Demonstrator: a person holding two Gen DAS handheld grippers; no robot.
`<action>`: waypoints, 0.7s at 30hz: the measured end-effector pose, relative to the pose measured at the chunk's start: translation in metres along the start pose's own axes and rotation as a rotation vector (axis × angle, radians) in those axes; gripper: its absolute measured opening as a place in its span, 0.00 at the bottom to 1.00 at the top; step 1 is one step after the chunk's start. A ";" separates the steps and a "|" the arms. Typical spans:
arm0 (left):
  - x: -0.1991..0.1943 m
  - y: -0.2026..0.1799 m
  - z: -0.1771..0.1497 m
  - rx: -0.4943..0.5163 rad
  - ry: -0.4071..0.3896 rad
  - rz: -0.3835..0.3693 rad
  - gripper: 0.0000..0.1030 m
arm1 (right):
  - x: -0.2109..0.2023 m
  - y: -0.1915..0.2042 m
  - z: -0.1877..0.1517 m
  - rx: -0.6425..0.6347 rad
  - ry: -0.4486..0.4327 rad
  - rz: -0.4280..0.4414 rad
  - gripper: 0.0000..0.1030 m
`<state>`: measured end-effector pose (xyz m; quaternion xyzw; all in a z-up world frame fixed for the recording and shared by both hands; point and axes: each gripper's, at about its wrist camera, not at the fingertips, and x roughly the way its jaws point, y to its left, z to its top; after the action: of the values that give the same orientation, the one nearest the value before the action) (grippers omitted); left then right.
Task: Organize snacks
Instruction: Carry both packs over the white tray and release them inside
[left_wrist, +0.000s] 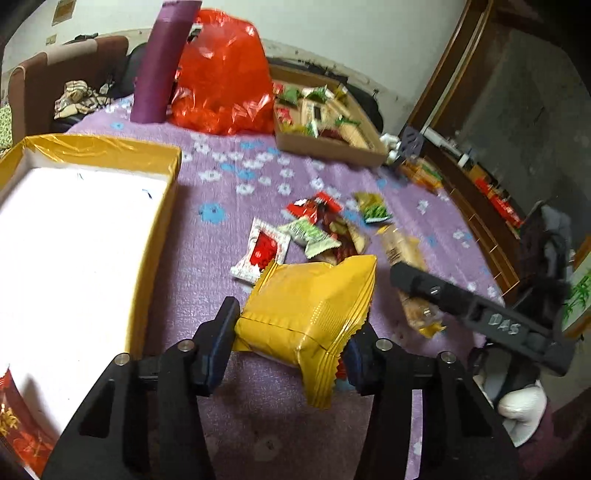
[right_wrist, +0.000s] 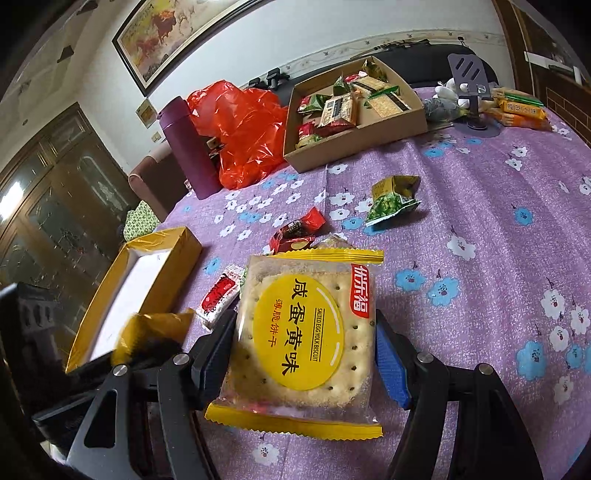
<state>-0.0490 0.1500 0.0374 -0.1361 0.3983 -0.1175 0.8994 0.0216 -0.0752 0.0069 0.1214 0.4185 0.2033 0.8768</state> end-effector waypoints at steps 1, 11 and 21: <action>-0.002 0.001 0.000 0.000 -0.003 0.006 0.48 | 0.000 0.000 -0.001 -0.003 0.000 -0.002 0.69; -0.057 0.025 0.008 -0.084 -0.123 -0.034 0.48 | -0.012 0.020 -0.002 -0.057 -0.011 0.015 0.69; -0.120 0.132 -0.002 -0.289 -0.230 0.121 0.48 | -0.008 0.123 0.004 -0.236 0.036 0.159 0.68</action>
<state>-0.1155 0.3119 0.0740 -0.2522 0.3130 0.0114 0.9156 -0.0112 0.0300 0.0612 0.0466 0.3965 0.3221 0.8584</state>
